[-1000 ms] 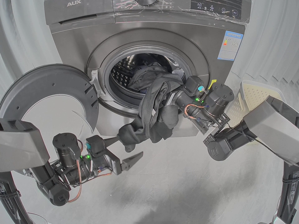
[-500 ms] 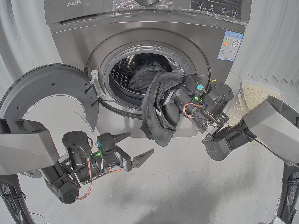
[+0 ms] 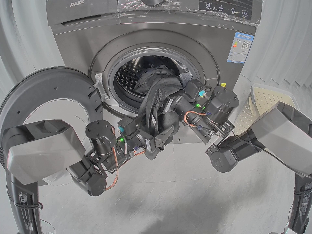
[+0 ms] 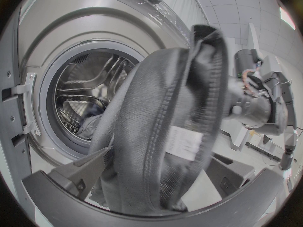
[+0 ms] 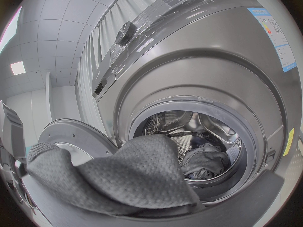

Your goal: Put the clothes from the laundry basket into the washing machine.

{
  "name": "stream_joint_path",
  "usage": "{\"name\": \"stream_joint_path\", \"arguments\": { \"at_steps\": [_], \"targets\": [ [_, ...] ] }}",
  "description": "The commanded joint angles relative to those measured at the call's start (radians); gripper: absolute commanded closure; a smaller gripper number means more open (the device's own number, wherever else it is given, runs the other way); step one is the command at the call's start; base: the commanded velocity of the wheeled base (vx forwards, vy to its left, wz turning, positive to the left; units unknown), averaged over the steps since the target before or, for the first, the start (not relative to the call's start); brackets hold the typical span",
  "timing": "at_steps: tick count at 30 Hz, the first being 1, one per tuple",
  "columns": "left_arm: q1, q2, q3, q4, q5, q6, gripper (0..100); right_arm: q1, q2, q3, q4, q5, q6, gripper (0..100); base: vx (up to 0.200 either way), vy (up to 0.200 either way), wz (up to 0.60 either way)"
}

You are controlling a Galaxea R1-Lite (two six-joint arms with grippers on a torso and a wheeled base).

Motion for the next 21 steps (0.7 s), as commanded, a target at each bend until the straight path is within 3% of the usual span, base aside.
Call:
{"name": "stream_joint_path", "arguments": {
  "at_steps": [1, 12, 19, 20, 21],
  "targets": [
    [0.021, 0.117, -0.120, 0.002, 0.042, -0.004, 0, 0.023, -0.026, 0.016, -0.001, -0.005, 0.009, 100, 0.000, 0.000, 0.00],
    [0.064, 0.186, -0.241, 0.008, 0.063, -0.004, 0, 0.102, -0.070, 0.064, 0.006, -0.028, 0.026, 100, 0.000, 0.000, 0.00],
    [0.066, 0.186, -0.256, 0.003, 0.082, -0.006, 0, 0.092, -0.070, 0.077, 0.006, -0.028, 0.029, 100, 0.000, 0.000, 0.00],
    [0.066, 0.185, -0.258, 0.003, 0.082, -0.006, 100, 0.089, -0.070, 0.077, 0.006, -0.028, 0.031, 100, 0.000, 0.000, 0.00],
    [0.066, 0.183, -0.258, 0.002, 0.085, -0.010, 100, 0.084, -0.072, 0.081, 0.006, -0.028, 0.034, 100, 0.000, 0.000, 0.00]
  ]
}}
